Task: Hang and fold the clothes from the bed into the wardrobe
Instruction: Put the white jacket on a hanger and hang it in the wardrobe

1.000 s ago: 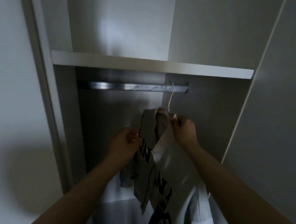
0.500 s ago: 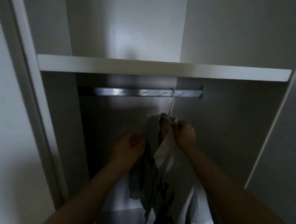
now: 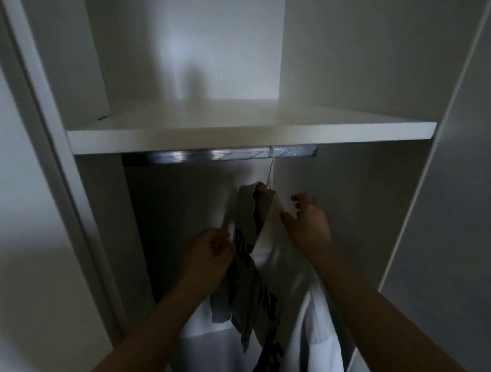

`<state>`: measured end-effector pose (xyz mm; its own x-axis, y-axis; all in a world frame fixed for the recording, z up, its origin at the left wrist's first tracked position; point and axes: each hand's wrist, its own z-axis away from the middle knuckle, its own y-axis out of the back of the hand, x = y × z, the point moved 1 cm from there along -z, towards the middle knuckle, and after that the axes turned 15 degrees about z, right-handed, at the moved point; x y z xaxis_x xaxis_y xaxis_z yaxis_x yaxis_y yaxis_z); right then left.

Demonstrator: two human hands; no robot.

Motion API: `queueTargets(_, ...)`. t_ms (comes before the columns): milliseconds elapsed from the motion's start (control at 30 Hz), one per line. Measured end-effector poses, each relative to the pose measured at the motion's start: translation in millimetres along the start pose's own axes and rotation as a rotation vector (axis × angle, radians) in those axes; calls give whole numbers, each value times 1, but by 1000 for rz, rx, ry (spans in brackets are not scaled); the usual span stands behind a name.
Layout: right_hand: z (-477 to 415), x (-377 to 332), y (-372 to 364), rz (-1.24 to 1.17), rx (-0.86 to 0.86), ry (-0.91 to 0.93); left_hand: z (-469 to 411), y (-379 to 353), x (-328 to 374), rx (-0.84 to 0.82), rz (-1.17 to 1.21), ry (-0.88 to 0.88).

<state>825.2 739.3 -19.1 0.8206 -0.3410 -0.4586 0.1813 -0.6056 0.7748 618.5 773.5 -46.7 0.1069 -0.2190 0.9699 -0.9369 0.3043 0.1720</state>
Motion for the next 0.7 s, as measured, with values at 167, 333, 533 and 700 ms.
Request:
queueTargets(167, 46, -14, 43, -41, -22, -63, 39, 14, 36, -67, 38, 6)
queueTargets(333, 99, -24, 83, -50, -27, -129, 81, 22, 62, -112, 72, 25)
queueTargets(533, 155, -20, 120, -98, -41, -197, 134, 19, 71, -84, 44, -2)
queueTargets(700, 193, -14, 153, -162, -60, -202, 175, 12, 86, -23, 4, -18)
